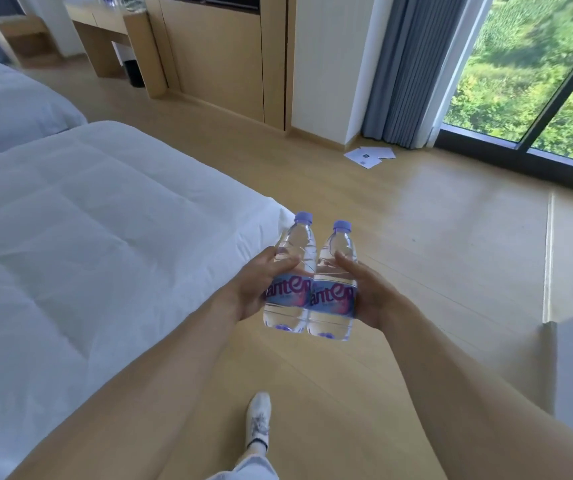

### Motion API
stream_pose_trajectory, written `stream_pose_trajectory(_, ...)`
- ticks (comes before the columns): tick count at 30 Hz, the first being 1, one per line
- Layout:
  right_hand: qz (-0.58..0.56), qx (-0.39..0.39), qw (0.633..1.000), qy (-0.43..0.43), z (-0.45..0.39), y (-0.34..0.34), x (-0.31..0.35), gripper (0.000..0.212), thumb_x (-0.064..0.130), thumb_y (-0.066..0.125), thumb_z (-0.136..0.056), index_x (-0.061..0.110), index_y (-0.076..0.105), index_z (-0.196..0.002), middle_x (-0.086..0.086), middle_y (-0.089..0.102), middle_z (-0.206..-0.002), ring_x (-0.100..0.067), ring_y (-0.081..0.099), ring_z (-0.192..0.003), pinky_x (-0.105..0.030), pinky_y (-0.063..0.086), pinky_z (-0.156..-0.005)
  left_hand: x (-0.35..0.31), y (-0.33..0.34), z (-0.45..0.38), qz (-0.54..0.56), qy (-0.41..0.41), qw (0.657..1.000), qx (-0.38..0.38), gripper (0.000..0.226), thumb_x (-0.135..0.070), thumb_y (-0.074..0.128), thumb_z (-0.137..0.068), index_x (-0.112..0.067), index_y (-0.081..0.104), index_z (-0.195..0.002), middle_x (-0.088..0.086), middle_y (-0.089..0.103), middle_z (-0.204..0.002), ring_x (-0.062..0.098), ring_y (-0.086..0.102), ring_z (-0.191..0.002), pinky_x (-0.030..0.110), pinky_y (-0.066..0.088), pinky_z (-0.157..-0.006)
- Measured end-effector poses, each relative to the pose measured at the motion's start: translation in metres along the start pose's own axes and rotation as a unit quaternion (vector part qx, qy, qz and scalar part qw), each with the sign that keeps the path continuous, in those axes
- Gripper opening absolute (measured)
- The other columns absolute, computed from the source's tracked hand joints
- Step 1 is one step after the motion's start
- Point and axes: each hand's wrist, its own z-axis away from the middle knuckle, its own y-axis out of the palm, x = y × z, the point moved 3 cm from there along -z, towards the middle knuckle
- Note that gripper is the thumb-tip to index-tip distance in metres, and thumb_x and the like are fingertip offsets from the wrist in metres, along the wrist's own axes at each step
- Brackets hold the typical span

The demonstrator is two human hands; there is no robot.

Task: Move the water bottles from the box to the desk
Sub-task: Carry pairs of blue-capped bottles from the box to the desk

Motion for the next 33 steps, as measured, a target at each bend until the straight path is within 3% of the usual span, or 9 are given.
stream_pose_trajectory(3, -0.015, 0.002, 1.000, 0.003, -0.040, -0.007, 0.017, 0.032, 0.039, 0.062, -0.093, 0.012, 0.066, -0.111, -0.010, 0.073, -0.107, -0.029, 0.072, -0.093, -0.040, 0.060, -0.075, -0.012, -0.012, -0.045, 0.000, 0.001, 1.000, -0.004, 0.041, -0.034, 0.067, -0.096, -0.013, 0.052, -0.128, 0.019, 0.072, -0.116, 0.037, 0.071, -0.106, 0.052, 0.058, -0.089)
stream_pose_trajectory(8, 0.012, -0.011, 1.000, 0.007, -0.120, -0.010, 0.057, 0.048, 0.040, 0.068, -0.088, 0.007, 0.064, -0.123, -0.017, 0.068, -0.124, -0.035, 0.069, -0.109, -0.043, 0.059, -0.083, -0.040, -0.043, -0.134, 0.013, 0.006, 1.000, 0.007, 0.040, -0.034, 0.069, -0.094, -0.015, 0.055, -0.127, 0.019, 0.072, -0.116, 0.036, 0.071, -0.104, 0.048, 0.059, -0.085)
stream_pose_trajectory(10, 0.026, 0.020, 0.999, 0.006, -0.152, -0.009, 0.076, 0.043, 0.030, 0.065, -0.093, 0.005, 0.061, -0.127, -0.023, 0.062, -0.132, -0.040, 0.063, -0.117, -0.047, 0.056, -0.091, -0.056, -0.055, -0.167, 0.019, 0.002, 1.000, 0.007, 0.043, -0.035, 0.071, -0.092, -0.016, 0.057, -0.128, 0.019, 0.071, -0.118, 0.037, 0.071, -0.105, 0.049, 0.059, -0.085)
stream_pose_trajectory(13, 0.029, 0.044, 0.999, -0.001, -0.197, -0.012, 0.105, 0.037, 0.017, 0.064, -0.094, 0.006, 0.059, -0.129, -0.024, 0.061, -0.132, -0.038, 0.065, -0.113, -0.045, 0.057, -0.086, -0.082, -0.069, -0.216, 0.029, -0.002, 0.999, 0.017, 0.046, -0.033, 0.072, -0.083, -0.017, 0.059, -0.124, 0.016, 0.073, -0.111, 0.035, 0.072, -0.101, 0.049, 0.059, -0.085)
stream_pose_trajectory(18, 0.024, 0.008, 1.000, -0.015, -0.252, -0.021, 0.150, 0.041, 0.017, 0.069, -0.090, 0.013, 0.060, -0.129, -0.019, 0.067, -0.126, -0.033, 0.070, -0.108, -0.042, 0.059, -0.078, -0.113, -0.082, -0.285, 0.032, -0.017, 0.998, 0.042, 0.053, -0.027, 0.070, -0.080, -0.010, 0.055, -0.129, 0.024, 0.067, -0.114, 0.035, 0.068, -0.100, 0.051, 0.055, -0.090)
stream_pose_trajectory(23, 0.051, -0.050, 0.997, -0.015, -0.299, -0.047, 0.189, 0.054, 0.023, 0.065, -0.090, 0.001, 0.052, -0.138, -0.027, 0.058, -0.136, -0.044, 0.058, -0.123, -0.051, 0.052, -0.096, -0.138, -0.083, -0.353, 0.036, -0.015, 0.998, 0.041, 0.041, -0.021, 0.071, -0.091, -0.012, 0.058, -0.128, 0.020, 0.071, -0.114, 0.037, 0.070, -0.104, 0.050, 0.058, -0.086)
stream_pose_trajectory(28, 0.043, -0.072, 0.996, -0.013, -0.350, -0.080, 0.221, 0.061, 0.026, 0.070, -0.085, -0.005, 0.052, -0.135, -0.030, 0.055, -0.137, -0.038, 0.059, -0.115, -0.055, 0.048, -0.100, -0.154, -0.077, -0.417, 0.013, -0.012, 1.000, 0.014, 0.046, -0.024, 0.076, -0.085, -0.013, 0.060, -0.127, 0.021, 0.070, -0.120, 0.040, 0.068, -0.110, 0.055, 0.054, -0.093)
stream_pose_trajectory(31, 0.033, -0.068, 0.997, -0.013, -0.387, -0.103, 0.243, 0.058, 0.025, 0.071, -0.089, 0.000, 0.050, -0.137, -0.024, 0.061, -0.133, -0.035, 0.062, -0.112, -0.050, 0.054, -0.092, -0.166, -0.073, -0.457, 0.008, -0.010, 1.000, -0.010, 0.046, -0.023, 0.076, -0.087, -0.012, 0.059, -0.128, 0.022, 0.069, -0.121, 0.042, 0.067, -0.111, 0.056, 0.053, -0.095)
stream_pose_trajectory(33, 0.028, -0.059, 0.998, -0.011, -0.413, -0.119, 0.260, 0.056, 0.026, 0.073, -0.086, 0.004, 0.054, -0.133, -0.016, 0.070, -0.117, -0.028, 0.068, -0.099, -0.042, 0.059, -0.078, -0.176, -0.068, -0.487, 0.008, -0.005, 1.000, -0.024, 0.043, -0.019, 0.074, -0.089, -0.009, 0.058, -0.128, 0.024, 0.068, -0.121, 0.044, 0.065, -0.113, 0.059, 0.051, -0.098)
